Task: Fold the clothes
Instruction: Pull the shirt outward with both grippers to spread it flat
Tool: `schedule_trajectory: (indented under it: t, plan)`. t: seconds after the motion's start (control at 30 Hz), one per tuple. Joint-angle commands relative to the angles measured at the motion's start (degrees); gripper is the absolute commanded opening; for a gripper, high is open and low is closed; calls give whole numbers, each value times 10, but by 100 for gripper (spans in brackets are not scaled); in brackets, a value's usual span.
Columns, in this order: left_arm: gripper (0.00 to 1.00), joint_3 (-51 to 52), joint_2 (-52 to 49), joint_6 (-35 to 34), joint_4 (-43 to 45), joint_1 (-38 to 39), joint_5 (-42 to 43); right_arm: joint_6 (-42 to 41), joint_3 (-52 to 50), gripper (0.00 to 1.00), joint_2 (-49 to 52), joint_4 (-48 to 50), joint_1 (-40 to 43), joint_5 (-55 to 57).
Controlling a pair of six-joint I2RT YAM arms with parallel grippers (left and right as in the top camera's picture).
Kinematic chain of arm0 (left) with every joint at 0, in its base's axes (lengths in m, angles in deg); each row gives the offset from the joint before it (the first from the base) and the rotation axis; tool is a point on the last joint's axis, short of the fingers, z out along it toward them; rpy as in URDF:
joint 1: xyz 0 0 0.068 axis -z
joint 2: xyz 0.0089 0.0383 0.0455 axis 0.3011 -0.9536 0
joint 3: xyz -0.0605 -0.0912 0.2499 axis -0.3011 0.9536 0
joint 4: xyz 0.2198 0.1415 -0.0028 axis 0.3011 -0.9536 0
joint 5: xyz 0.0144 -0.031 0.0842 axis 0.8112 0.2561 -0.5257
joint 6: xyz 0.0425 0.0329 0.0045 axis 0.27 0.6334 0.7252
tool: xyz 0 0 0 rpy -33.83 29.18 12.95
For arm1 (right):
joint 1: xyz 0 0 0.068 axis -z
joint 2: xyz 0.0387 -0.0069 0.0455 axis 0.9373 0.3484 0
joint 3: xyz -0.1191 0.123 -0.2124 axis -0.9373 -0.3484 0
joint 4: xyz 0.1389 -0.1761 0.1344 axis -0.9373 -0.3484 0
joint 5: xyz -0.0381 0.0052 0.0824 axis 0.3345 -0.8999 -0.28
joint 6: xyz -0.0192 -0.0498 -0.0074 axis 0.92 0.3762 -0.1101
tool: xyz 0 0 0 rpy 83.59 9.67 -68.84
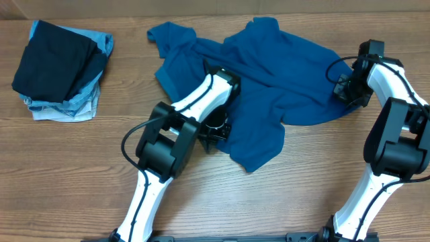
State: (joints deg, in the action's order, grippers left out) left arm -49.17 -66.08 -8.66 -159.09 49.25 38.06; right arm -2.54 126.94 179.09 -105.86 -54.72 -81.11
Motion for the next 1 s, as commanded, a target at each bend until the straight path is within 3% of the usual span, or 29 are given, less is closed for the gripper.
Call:
schedule_trajectory:
  t: [0.0, 0.23, 0.4, 0.53, 0.8, 0.9, 0.97]
  plan:
    - [4, -31, 53, 5, 10, 1, -5, 2, -27, 18, 41, 2, 6, 30]
    - [4, -25, 33, 11, 165, 120, 20, 2, -27, 18, 41, 2, 6, 26]
    - [4, -25, 30, 4, 181, 113, 32, 2, -27, 18, 41, 4, 6, 16]
    - [4, -25, 30, -10, 242, 111, 63, 2, -27, 18, 41, 3, 6, 15]
    - [4, -26, -17, -40, 178, 78, 131, 2, -27, 18, 41, 5, 6, 15]
    - [4, -26, -46, -9, 115, 60, 165, 2, -27, 18, 41, 5, 6, 15]
    - [4, -25, -63, 18, 46, 52, 123, 4, -27, 18, 41, 1, 6, 15]
